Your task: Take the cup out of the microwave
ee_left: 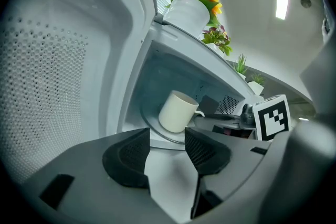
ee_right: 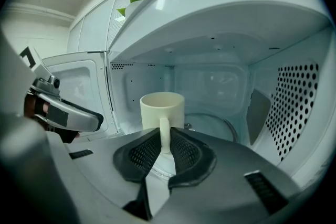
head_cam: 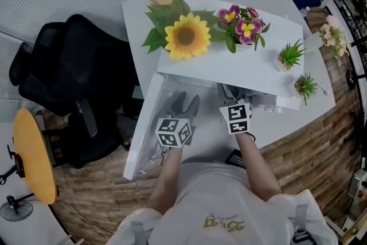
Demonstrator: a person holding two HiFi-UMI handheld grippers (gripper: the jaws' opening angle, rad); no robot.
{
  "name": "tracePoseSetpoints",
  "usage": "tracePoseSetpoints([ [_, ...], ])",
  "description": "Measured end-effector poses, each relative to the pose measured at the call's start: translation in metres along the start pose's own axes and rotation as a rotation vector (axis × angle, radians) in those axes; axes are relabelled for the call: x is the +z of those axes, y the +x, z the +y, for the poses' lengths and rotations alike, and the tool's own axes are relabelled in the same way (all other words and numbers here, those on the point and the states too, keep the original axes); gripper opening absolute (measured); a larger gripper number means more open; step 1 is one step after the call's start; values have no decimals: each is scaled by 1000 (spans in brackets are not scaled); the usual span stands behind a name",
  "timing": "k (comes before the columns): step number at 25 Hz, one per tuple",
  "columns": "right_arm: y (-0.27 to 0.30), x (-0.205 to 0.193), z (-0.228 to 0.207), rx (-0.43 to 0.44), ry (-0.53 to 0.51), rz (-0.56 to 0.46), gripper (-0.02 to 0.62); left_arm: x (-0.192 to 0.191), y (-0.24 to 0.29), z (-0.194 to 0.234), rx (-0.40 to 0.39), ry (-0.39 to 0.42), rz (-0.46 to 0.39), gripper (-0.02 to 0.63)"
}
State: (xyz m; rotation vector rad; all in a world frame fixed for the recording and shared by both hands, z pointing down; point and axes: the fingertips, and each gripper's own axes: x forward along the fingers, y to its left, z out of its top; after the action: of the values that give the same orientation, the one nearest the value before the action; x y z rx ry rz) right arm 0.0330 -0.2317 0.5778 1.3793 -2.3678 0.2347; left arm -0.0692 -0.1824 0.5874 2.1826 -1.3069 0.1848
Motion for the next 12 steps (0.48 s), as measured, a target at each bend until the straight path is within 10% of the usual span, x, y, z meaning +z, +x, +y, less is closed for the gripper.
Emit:
tracePoseSetpoints([
  [12,-7,4,0,-13,-12,-33,63,0,0,1,5,3,3,204],
])
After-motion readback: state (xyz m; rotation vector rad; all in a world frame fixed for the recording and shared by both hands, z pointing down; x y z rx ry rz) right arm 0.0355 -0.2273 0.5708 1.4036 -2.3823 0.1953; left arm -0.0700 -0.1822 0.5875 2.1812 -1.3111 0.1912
